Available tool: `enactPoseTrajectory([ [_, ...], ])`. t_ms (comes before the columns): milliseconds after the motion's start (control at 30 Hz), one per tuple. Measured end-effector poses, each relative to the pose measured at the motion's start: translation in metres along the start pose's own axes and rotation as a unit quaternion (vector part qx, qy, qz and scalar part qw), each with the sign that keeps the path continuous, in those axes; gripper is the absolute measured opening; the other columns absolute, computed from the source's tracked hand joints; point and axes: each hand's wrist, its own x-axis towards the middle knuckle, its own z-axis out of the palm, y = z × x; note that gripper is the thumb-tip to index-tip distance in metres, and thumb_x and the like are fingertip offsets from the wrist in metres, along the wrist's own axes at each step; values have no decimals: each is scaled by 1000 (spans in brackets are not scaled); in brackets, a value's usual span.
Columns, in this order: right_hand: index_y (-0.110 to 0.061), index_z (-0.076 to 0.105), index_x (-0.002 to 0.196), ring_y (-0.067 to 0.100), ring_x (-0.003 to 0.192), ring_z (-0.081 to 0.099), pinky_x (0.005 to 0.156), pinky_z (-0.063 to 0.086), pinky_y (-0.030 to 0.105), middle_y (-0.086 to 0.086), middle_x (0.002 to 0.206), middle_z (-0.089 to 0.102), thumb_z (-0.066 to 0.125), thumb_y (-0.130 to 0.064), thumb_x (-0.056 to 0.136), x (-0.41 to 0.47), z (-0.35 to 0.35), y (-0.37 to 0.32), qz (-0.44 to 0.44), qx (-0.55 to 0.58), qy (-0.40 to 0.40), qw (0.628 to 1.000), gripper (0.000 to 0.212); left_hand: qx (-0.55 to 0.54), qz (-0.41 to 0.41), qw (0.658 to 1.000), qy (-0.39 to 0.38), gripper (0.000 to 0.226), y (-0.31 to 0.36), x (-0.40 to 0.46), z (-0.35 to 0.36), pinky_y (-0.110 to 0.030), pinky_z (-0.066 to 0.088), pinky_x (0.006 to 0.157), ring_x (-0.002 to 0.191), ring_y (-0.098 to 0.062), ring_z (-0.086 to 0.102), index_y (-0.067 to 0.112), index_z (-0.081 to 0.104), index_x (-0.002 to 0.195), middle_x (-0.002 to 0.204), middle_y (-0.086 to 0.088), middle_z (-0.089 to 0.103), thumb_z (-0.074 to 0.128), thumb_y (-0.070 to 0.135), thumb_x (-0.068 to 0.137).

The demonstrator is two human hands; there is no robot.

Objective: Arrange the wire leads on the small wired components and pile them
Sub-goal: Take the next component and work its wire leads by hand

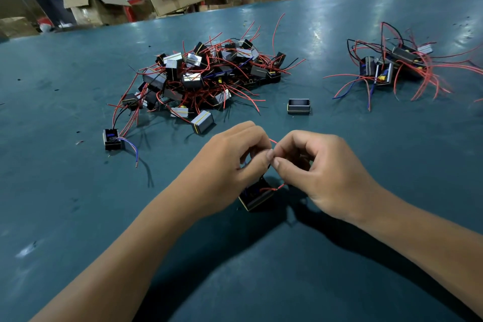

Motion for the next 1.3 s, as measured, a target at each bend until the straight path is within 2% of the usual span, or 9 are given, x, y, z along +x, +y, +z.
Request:
enactPoseTrajectory([
  [133, -15, 66, 76, 2, 52, 48, 53, 36, 10, -8, 59, 59, 71, -8, 86, -2, 0, -4, -23, -42, 11, 999, 13, -105, -106, 989, -16, 18, 3, -1, 4, -13, 27, 51, 53, -3, 37, 21, 56, 72, 57, 17, 44, 54, 27, 90],
  [267, -12, 66, 76, 3, 55, 52, 55, 36, 9, -10, 60, 58, 71, -5, 85, -2, 2, -7, -34, -70, 19, 997, 12, -236, -234, 943, -7, 22, 8, 0, 7, -28, 23, 51, 54, -12, 32, 24, 60, 58, 58, 3, 43, 58, 30, 79],
  [400, -18, 64, 75, 2, 50, 47, 53, 34, 9, -17, 54, 55, 70, -10, 87, 0, 1, -4, -3, -35, 20, 999, 16, -124, -112, 986, 17, 13, -1, -4, -10, -12, 33, 56, 56, -3, 45, 21, 68, 78, 63, 17, 56, 66, 20, 90],
  [533, -20, 64, 75, 2, 49, 46, 52, 34, 11, -17, 52, 55, 70, -12, 88, 1, -2, -1, 14, -12, 20, 1000, 17, -52, -30, 998, 14, 11, -5, -7, -19, -13, 36, 70, 77, -15, 59, 23, 77, 93, 83, 12, 67, 67, 20, 89],
  [767, -20, 65, 74, 2, 50, 46, 52, 35, 13, -16, 54, 55, 70, -13, 88, 2, -4, 1, 22, -10, 25, 999, 17, -88, -33, 995, -11, 14, -3, -8, -18, -16, 43, 79, 91, -18, 67, 22, 80, 99, 92, 7, 72, 68, 21, 92],
  [1000, -22, 65, 75, 3, 51, 45, 52, 37, 18, -14, 54, 55, 69, -15, 87, 1, -6, 2, 18, -7, 29, 999, 15, -141, -23, 988, -53, 19, -6, -8, -19, -8, 38, 74, 83, -10, 62, 19, 79, 107, 92, 3, 71, 68, 22, 92],
  [1067, -21, 65, 75, 4, 51, 46, 52, 38, 19, -12, 55, 56, 69, -13, 88, 1, -6, 2, 21, -3, 26, 999, 16, -140, -11, 989, -49, 18, -7, -8, -18, -11, 40, 74, 83, -13, 62, 18, 79, 108, 92, 3, 71, 69, 19, 92],
  [1167, -20, 64, 76, 4, 53, 49, 54, 41, 22, -12, 56, 58, 69, -12, 89, 1, -6, 1, 20, 5, 16, 1000, 16, -67, 46, 997, 8, 17, -9, -5, -15, -18, 44, 74, 84, -11, 60, 14, 78, 105, 94, 2, 69, 73, 13, 89],
  [1300, -23, 63, 75, 7, 55, 49, 55, 42, 29, -9, 58, 59, 66, -23, 83, 0, -5, -3, 6, 13, -5, 1000, 9, 26, 113, 991, 59, 14, -14, -3, -11, -34, 49, 77, 85, -19, 59, 16, 78, 100, 94, 1, 66, 75, 19, 87],
])
